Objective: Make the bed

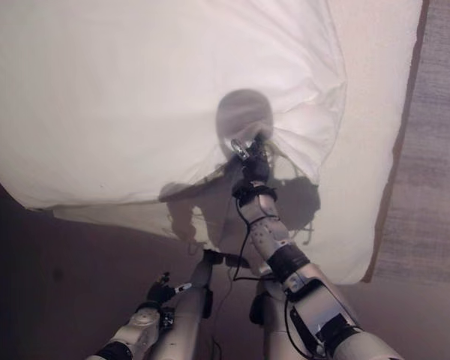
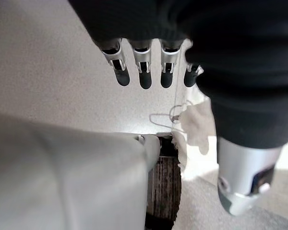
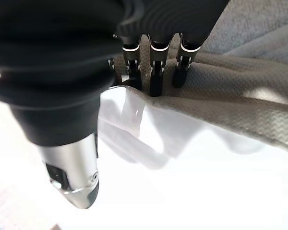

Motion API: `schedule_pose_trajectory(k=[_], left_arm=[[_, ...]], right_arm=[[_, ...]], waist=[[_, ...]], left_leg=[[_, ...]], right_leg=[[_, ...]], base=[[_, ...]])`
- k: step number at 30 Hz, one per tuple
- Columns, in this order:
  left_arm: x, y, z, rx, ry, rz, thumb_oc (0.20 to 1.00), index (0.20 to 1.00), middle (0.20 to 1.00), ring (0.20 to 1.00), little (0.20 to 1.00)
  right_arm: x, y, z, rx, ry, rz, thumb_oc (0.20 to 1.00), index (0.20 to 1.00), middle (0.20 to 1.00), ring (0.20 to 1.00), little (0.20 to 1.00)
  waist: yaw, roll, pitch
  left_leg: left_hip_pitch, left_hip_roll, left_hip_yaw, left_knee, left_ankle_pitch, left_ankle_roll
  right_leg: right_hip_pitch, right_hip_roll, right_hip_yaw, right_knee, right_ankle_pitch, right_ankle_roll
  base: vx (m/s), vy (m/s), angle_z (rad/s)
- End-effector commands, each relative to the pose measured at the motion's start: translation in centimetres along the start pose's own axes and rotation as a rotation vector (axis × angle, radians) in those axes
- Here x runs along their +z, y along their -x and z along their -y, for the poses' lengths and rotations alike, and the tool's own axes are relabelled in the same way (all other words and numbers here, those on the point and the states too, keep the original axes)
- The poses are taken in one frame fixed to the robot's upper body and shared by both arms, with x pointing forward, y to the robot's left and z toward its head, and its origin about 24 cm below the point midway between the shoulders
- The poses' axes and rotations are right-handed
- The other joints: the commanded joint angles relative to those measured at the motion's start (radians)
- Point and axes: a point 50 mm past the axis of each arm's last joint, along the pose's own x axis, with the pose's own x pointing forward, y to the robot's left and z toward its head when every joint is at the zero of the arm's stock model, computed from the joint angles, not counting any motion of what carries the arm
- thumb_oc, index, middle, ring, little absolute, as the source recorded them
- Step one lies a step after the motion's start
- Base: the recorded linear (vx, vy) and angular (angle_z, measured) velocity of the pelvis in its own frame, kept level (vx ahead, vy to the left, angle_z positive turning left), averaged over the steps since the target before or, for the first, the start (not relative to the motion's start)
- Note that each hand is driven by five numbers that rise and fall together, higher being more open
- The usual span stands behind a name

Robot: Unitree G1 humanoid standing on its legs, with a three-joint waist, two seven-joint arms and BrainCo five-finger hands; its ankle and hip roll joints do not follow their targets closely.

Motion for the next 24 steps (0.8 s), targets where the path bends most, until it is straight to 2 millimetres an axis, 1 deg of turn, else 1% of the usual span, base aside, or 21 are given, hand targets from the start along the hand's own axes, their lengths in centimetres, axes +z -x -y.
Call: schedule_pose_trajectory(k=[1, 4, 5, 7, 10, 11, 12, 13, 15, 16, 17, 19, 20, 21, 24], left_arm=[[-1.5, 0.1, -1.3, 0.06, -0.044, -0.054, 1.0, 1.0, 1.0, 1.0, 1.0], [-1.1, 0.0, -1.3, 0.065, -0.04, -0.042, 1.0, 1.0, 1.0, 1.0, 1.0], [-1.1, 0.1, -1.3, 0.066, -0.04, -0.037, 1.0, 1.0, 1.0, 1.0, 1.0], [-0.9, 0.0, -1.3, 0.071, -0.038, -0.029, 1.0, 1.0, 1.0, 1.0, 1.0], [-0.8, 0.0, -1.3, 0.082, -0.04, -0.029, 1.0, 1.0, 1.0, 1.0, 1.0], [-0.8, 0.0, -1.2, 0.084, -0.043, -0.031, 1.0, 1.0, 1.0, 1.0, 1.0], [-0.9, 0.0, -1.2, 0.093, -0.046, -0.038, 1.0, 1.0, 1.0, 1.0, 1.0], [-0.9, 0.0, -1.2, 0.093, -0.046, -0.038, 1.0, 1.0, 1.0, 1.0, 1.0], [-1.1, 0.1, -1.1, 0.099, -0.05, -0.047, 1.0, 1.0, 1.0, 1.0, 1.0], [-1.1, 0.1, -1.1, 0.099, -0.05, -0.047, 1.0, 1.0, 1.0, 1.0, 1.0], [-1.2, 0.1, -1.1, 0.102, -0.053, -0.051, 1.0, 1.0, 1.0, 1.0, 1.0], [-1.2, 0.1, -1.2, 0.104, -0.053, -0.052, 1.0, 1.0, 1.0, 1.0, 1.0], [-1.0, 0.0, -1.2, 0.104, -0.048, -0.049, 1.0, 1.0, 1.0, 1.0, 1.0], [-1.0, 0.0, -1.2, 0.104, -0.048, -0.049, 1.0, 1.0, 1.0, 1.0, 1.0], [-0.9, 0.0, -1.2, 0.101, -0.038, -0.047, 1.0, 1.0, 1.0, 1.0, 1.0]], right_arm=[[1.2, 0.6, -3.5, 0.129, 0.02, 0.07, 1.0, 1.0, 1.0, 1.0, 1.0], [-0.1, 1.8, -3.3, 0.208, 0.14, 0.041, 1.0, 1.0, 1.0, 1.0, 1.0], [-0.6, 2.2, -2.9, 0.232, 0.191, 0.03, 1.0, 1.0, 1.0, 1.0, 1.0], [-1.5, 2.8, -2.0, 0.23, 0.215, 0.001, 1.0, 1.0, 1.0, 1.0, 1.0], [-2.7, 3.5, -0.7, 0.173, 0.166, -0.045, 1.0, 1.0, 1.0, 1.0, 1.0], [-3.1, 3.6, -0.5, 0.157, 0.145, -0.059, 1.0, 1.0, 1.0, 1.0, 1.0], [-3.8, 4.0, -0.3, 0.143, 0.117, -0.092, 1.0, 1.0, 1.0, 1.0, 1.0], [-3.8, 4.0, -0.3, 0.143, 0.117, -0.092, 1.0, 1.0, 1.0, 1.0, 1.0], [-4.5, 4.4, -0.5, 0.116, 0.024, -0.133, 1.0, 1.0, 1.0, 1.0, 1.0], [-4.5, 4.4, -0.5, 0.116, 0.024, -0.133, 1.0, 1.0, 1.0, 1.0, 1.0], [-4.6, 4.3, -1.1, 0.114, -0.019, -0.14, 1.0, 1.0, 1.0, 1.0, 1.0], [-4.7, 4.3, -1.5, 0.109, -0.046, -0.146, 1.0, 1.0, 1.0, 1.0, 1.0], [-4.6, 4.1, -2.6, 0.126, -0.075, -0.153, 1.0, 1.0, 1.0, 1.0, 1.0], [-4.6, 4.1, -2.6, 0.127, -0.075, -0.153, 1.0, 1.0, 1.0, 1.0, 1.0], [-4.3, 3.7, -4.6, 0.15, -0.137, -0.152, 1.0, 1.0, 1.0, 1.0, 1.0]], waist=[[0.017, -0.06, 0.015], [0.011, -0.072, 0.015], [0.008, -0.077, 0.015], [0.003, -0.084, 0.015], [-0.004, -0.09, 0.015], [-0.006, -0.091, 0.015], [-0.011, -0.093, 0.015], [-0.011, -0.093, 0.015], [-0.014, -0.095, 0.015], [-0.014, -0.095, 0.015], [-0.012, -0.094, 0.015], [-0.01, -0.094, 0.015], [-0.005, -0.094, 0.015], [-0.005, -0.094, 0.015], [0.006, -0.094, 0.015]], left_leg=[[0.033, -0.073, 0.058, -0.001, -0.068, 0.011], [0.029, -0.073, 0.056, -0.001, -0.067, 0.012], [0.027, -0.072, 0.055, -0.001, -0.066, 0.013], [0.025, -0.072, 0.053, -0.001, -0.065, 0.014], [0.021, -0.071, 0.054, -0.001, -0.066, 0.013], [0.019, -0.07, 0.055, -0.001, -0.066, 0.013], [0.019, -0.069, 0.058, -0.001, -0.067, 0.013], [0.019, -0.069, 0.058, -0.001, -0.067, 0.013], [0.023, -0.068, 0.063, -0.001, -0.069, 0.015], [0.023, -0.068, 0.064, -0.001, -0.069, 0.015], [0.024, -0.068, 0.066, -0.001, -0.069, 0.016], [0.024, -0.067, 0.069, -0.001, -0.069, 0.016], [0.02, -0.067, 0.073, -0.001, -0.07, 0.017], [0.02, -0.067, 0.073, -0.001, -0.07, 0.017], [0.013, -0.067, 0.078, -0.001, -0.071, 0.015]], right_leg=[[0.01, -0.05, 0.04, 0.053, 0.055, 0.058], [0.007, -0.051, 0.039, 0.057, 0.053, 0.058], [0.007, -0.052, 0.038, 0.058, 0.052, 0.058], [0.005, -0.051, 0.037, 0.058, 0.052, 0.058], [0.002, -0.05, 0.036, 0.054, 0.056, 0.059], [0.001, -0.049, 0.037, 0.053, 0.057, 0.059], [-0.002, -0.049, 0.04, 0.05, 0.061, 0.059], [-0.002, -0.049, 0.04, 0.05, 0.061, 0.059], [-0.003, -0.046, 0.046, 0.045, 0.066, 0.059], [-0.003, -0.046, 0.046, 0.045, 0.066, 0.059], [-0.005, -0.044, 0.052, 0.043, 0.071, 0.059], [-0.006, -0.044, 0.054, 0.04, 0.074, 0.061], [-0.008, -0.042, 0.057, 0.034, 0.081, 0.062], [-0.008, -0.042, 0.057, 0.034, 0.081, 0.062], [-0.013, -0.041, 0.057, 0.017, 0.096, 0.065]], base=[[0.0, 0.011, 0.04], [0.0, 0.004, 0.01], [0.0, 0.0, 0.0], [0.0, 0.0, 0.0], [0.0, 0.0, 0.0], [0.0, 0.0, 0.0], [0.0, 0.0, 0.0], [0.0, 0.0, 0.0], [0.0, 0.0, 0.0], [0.0, 0.0, 0.0], [0.0, 0.0, 0.0], [0.0, 0.0, 0.0], [0.0, 0.0, 0.0], [0.0, 0.0, 0.0], [0.0, 0.0, 0.0]])
